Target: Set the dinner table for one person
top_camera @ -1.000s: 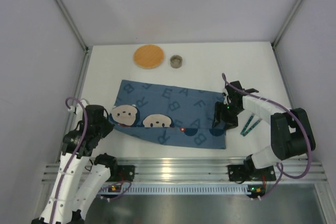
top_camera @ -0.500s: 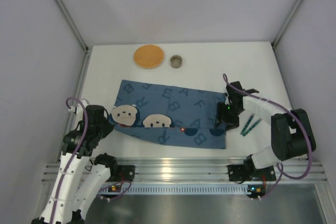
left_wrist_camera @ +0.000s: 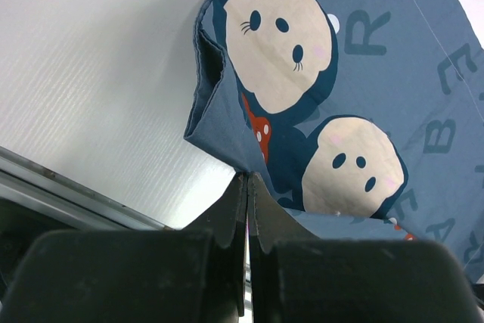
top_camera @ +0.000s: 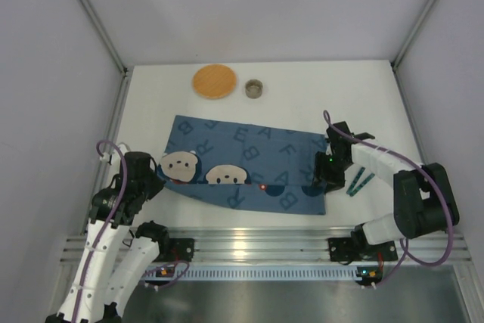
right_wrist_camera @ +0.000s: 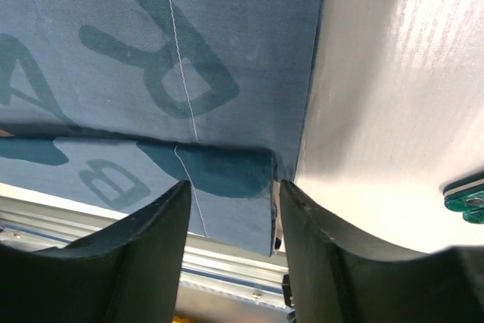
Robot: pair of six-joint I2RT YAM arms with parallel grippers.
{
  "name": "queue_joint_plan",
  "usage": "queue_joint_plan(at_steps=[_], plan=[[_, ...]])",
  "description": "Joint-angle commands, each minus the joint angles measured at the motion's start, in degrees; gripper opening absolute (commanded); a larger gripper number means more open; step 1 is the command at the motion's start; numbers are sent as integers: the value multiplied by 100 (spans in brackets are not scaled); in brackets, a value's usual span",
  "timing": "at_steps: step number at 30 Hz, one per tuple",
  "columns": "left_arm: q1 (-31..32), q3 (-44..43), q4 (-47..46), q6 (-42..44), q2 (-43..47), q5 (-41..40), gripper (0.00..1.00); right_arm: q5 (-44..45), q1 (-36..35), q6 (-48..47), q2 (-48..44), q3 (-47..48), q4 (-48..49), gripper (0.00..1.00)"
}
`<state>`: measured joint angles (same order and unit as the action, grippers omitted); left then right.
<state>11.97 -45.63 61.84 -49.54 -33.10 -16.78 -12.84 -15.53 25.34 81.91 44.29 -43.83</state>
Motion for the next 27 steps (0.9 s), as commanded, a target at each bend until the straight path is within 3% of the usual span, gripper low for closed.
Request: queue_joint_plan(at_steps=[1, 7, 14, 19, 27], plan=[[-28, -8, -32, 85, 41, 43, 0, 45, -91, 85, 44, 0, 182, 49], [-28, -8, -32, 85, 32, 43, 0, 27, -205, 120, 141, -52, 296, 36], [-28, -8, -23, 85, 41, 43, 0, -8, -240, 94, 19, -123, 253, 0], [-28, -200, 152, -20, 93, -27, 0, -385, -353, 120, -543, -79, -98, 0], [-28, -386, 328, -179, 269, -169, 0, -377, -1751, 594, -2257, -534, -1135, 0]])
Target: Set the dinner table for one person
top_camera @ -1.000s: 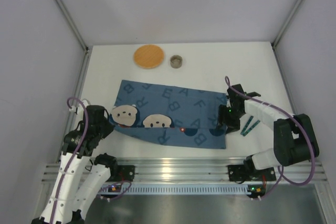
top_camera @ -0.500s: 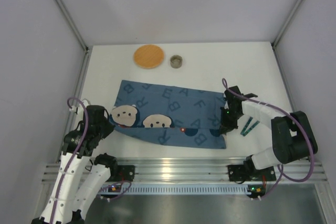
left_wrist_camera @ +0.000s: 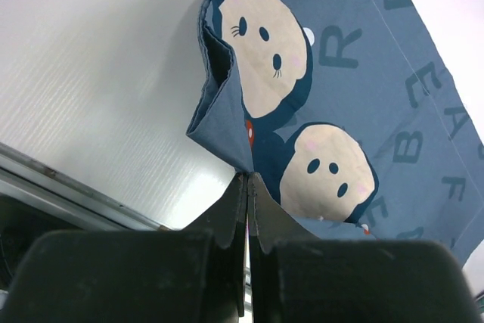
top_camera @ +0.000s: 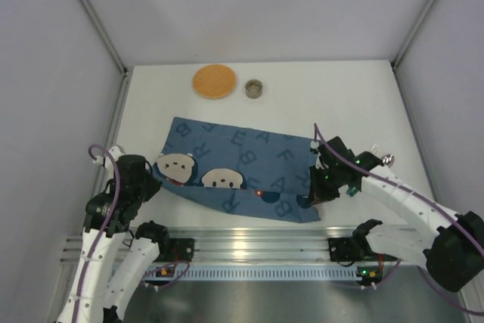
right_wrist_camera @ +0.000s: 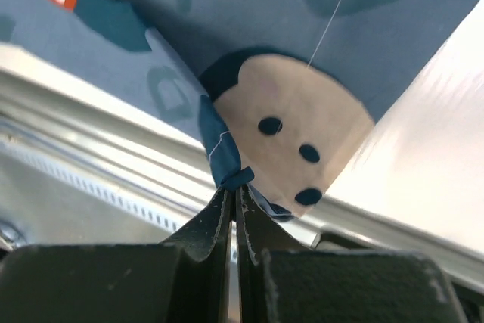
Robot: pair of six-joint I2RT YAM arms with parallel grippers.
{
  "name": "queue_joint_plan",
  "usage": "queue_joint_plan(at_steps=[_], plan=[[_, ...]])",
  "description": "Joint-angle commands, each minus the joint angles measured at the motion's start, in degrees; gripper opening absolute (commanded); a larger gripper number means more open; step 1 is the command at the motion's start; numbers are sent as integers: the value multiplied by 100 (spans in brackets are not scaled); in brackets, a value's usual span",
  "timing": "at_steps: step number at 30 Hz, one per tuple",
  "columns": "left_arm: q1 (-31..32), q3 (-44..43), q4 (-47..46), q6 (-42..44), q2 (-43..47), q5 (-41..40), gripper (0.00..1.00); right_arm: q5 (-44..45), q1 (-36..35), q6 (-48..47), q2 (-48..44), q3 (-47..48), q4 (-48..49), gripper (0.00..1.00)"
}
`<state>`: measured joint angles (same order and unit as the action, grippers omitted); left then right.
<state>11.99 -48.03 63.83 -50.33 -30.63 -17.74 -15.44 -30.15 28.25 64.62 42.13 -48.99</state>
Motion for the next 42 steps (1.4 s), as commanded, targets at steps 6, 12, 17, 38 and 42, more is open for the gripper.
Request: queue_joint_plan(at_steps=[6, 12, 17, 38, 42], plan=[[-30, -101, 323, -56, 48, -45, 0, -203, -728, 348, -1460, -731, -1253, 0], [-30, -171, 682, -12, 22, -142, 0, -196, -2019, 900, -2040, -1232, -1508, 0], [-30, -356, 1104, 5, -48, -186, 0, -152, -3038, 1314, -1744, -1505, -1499, 17], [-39, -681, 325, 418, -258, 850, 84, 1517, -3166, 929, -574, 1746, -1701, 100], [-39, -550, -519, 620, -1195, 1184, 92, 1231, -1410, 157, -82, 1379, -1203, 100]])
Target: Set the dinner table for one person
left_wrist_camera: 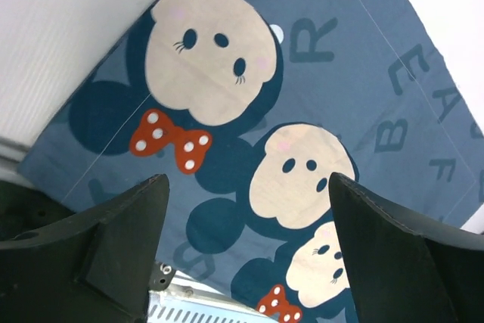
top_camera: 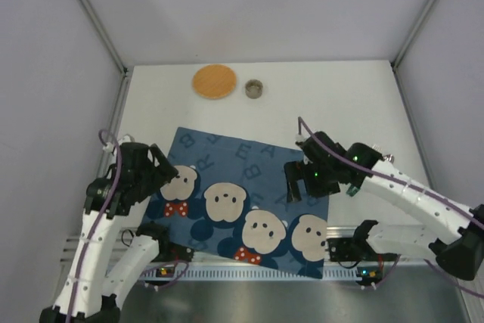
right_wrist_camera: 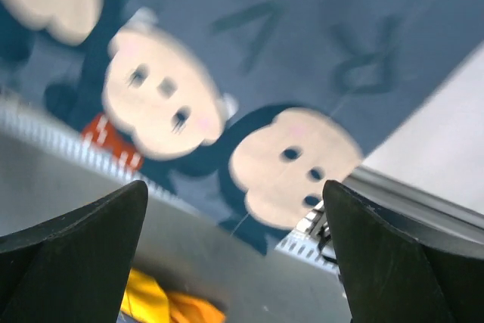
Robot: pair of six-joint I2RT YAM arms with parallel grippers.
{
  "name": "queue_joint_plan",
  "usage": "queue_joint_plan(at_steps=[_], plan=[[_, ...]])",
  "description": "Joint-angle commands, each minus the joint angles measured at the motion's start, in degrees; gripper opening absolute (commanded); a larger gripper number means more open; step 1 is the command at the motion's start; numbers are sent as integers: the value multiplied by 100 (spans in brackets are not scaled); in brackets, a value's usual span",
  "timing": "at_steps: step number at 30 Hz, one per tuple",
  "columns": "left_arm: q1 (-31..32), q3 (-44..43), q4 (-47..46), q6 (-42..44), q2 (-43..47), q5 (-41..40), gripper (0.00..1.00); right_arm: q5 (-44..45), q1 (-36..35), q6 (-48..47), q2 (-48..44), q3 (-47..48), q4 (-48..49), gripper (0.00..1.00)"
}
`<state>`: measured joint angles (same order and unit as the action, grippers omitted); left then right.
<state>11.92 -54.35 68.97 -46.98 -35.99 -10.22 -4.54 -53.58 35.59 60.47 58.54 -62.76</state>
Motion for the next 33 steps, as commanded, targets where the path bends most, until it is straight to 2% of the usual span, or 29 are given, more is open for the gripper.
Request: queue_joint_plan(at_steps=[1, 4, 7, 11, 14, 17, 21, 22, 23, 24, 26, 27, 28, 30, 33], plan=[[-32, 47, -1365, 330, -899, 450, 92, -11, 1799, -684, 517, -378, 307, 100], [-41, -102, -1972, 444, -1804, 328, 98, -276, 2937, -992, 1148, -563, 719, 100], [-199, -374, -2536, 812, -2736, 642, 98, -249, 3361, -1107, 1956, -423, 949, 100], [-1145, -603, -3204, 1330, -4114, 1451, 96, -241, 3740, -1046, 2688, -291, 1301, 98], [-1858, -577, -3495, 1525, -4739, 1865, 95, -153, 3899, -1028, 3145, -168, 1494, 96], [-2140, -577, -3776, 1727, -5197, 2049, 95, -83, 3943, -1028, 3506, -46, 1600, 90], [-2352, -866, -3742, 2052, -5892, 2340, 85, 40, 3961, -1019, 3937, 69, 1741, 72], [-2379, -937, -3724, 2096, -6041, 2366, 83, 23, 3961, -1011, 4129, 87, 1776, 60], [-2396, -1050, -3724, 2157, -6330, 2410, 81, -12, 3961, -1019, 4209, 122, 1820, 54], [-2396, -1104, -3724, 2193, -6463, 2524, 77, -12, 3952, -1011, 4393, 157, 1864, 41], [-2388, -1227, -3759, 2272, -6797, 2647, 72, -73, 3961, -1011, 4570, 323, 1899, 28], [-2388, -1245, -3785, 2290, -6868, 2743, 70, -109, 3961, -1011, 4744, 403, 1908, 15], [-2388, -1271, -3838, 2307, -6956, 2779, 66, -126, 3961, -1019, 4833, 508, 1899, 10], [-2396, -1368, -3856, 2369, -7193, 2849, 56, -127, 3961, -1037, 5096, 894, 1847, 0], [-2396, -1570, -3830, 2457, -7571, 2973, 19, -83, 4013, -1072, 5517, 1614, 1645, 0]])
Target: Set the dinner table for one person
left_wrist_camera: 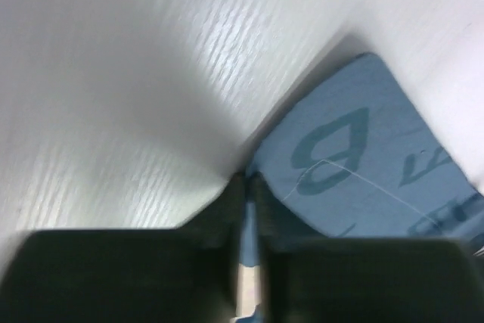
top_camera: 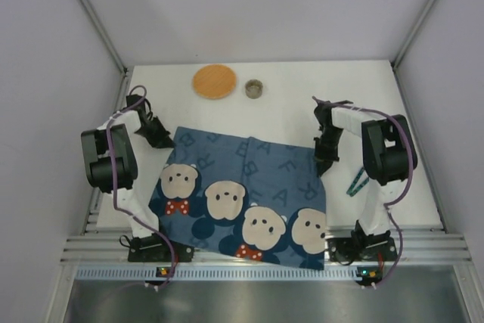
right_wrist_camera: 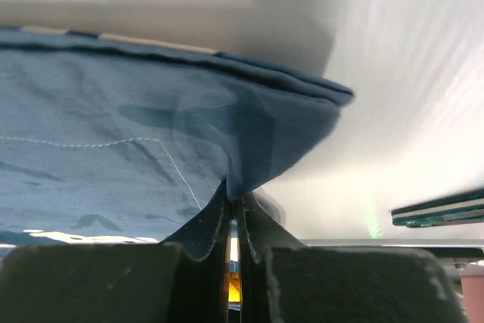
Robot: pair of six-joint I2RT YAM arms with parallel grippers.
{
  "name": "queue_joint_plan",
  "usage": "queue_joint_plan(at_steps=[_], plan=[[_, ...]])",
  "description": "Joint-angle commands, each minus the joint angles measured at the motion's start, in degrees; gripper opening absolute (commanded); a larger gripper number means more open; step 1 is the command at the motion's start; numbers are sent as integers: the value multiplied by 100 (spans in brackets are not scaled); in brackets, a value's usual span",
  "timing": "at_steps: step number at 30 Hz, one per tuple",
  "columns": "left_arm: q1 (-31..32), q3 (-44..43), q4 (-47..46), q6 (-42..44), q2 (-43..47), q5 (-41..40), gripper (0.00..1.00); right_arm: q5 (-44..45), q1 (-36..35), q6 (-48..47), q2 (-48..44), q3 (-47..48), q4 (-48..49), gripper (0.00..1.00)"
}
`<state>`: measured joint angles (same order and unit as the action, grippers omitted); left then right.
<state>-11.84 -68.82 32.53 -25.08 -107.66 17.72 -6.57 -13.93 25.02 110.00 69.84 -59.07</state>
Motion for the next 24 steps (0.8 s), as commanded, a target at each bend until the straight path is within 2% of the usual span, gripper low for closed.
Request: queue_joint_plan(at_steps=[1, 7, 13, 19, 24], plan=[[-21, -184, -186, 267, -553, 249, 0, 129, 66, -66, 706, 947, 1110, 0], [-21, -711, -90, 205, -888, 294, 0, 279, 207, -190, 1726, 3004, 406, 0], [-20, -1695, 218, 30, -1222, 92, 0, 490, 505, -181, 2421, 4456, -219, 0], [-21, -2749, 534, -322, -1530, 30, 0, 420, 778, -199, 2790, 5222, -394, 0], [-21, -3024, 737, -375, -1627, -154, 0, 437, 831, -225, 2896, 5329, -404, 1]])
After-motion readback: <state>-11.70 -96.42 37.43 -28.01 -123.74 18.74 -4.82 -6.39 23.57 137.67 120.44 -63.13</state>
